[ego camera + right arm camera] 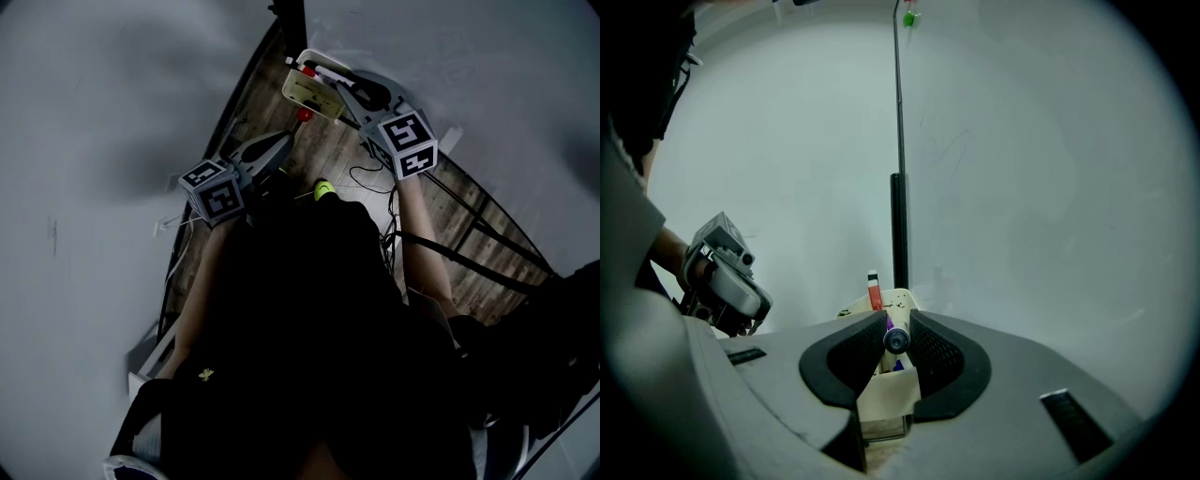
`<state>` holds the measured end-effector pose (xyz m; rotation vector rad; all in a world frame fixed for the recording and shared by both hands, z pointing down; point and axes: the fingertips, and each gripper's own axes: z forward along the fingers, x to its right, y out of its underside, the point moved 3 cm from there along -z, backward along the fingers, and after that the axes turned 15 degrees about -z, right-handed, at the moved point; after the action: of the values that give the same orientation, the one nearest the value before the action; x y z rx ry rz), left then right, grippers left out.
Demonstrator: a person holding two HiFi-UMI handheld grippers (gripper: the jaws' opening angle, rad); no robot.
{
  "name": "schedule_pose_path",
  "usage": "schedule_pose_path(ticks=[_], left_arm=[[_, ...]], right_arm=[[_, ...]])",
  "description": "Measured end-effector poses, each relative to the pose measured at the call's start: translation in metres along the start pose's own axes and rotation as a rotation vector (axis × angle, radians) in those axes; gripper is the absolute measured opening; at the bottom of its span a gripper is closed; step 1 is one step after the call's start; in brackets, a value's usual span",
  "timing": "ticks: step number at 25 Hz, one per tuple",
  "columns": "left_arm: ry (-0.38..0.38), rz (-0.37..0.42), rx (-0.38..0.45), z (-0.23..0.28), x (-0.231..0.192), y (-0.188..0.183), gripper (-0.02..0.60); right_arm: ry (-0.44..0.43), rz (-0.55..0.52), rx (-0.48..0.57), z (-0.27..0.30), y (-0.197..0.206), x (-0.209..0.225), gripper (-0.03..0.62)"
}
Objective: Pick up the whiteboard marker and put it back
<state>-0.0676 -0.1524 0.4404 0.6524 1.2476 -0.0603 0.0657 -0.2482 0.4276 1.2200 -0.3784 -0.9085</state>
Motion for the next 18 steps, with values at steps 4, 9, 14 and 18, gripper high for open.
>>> schedule_pose_path(ticks=[4, 9, 14, 18], left_arm=[[0.001, 0.0, 0.004, -0.0004, 0.0, -0.0015, 0.006], [-0.001, -0.001, 0.002, -0.0001, -0.001, -0.0013, 0.006], [-0.001, -0.002, 0.0, -0.0008, -0.0004, -0.0002, 0.006], [-0.001, -0.003, 0.001, 0.0008, -0.001, -0.0017, 0.006]], right_arm=[[0.0, -0.001, -0.003, -0.0011, 0.0011, -0.0002, 0.08], [0.005, -0.007, 0.003, -0.0004, 0.0004, 0.0006, 0.08], [0.011, -0.01, -0.006, -0.0011, 0.0002, -0.0008, 0.08], [0.006, -0.012, -0.012, -0.0018, 0.0014, 0.0, 0.08]])
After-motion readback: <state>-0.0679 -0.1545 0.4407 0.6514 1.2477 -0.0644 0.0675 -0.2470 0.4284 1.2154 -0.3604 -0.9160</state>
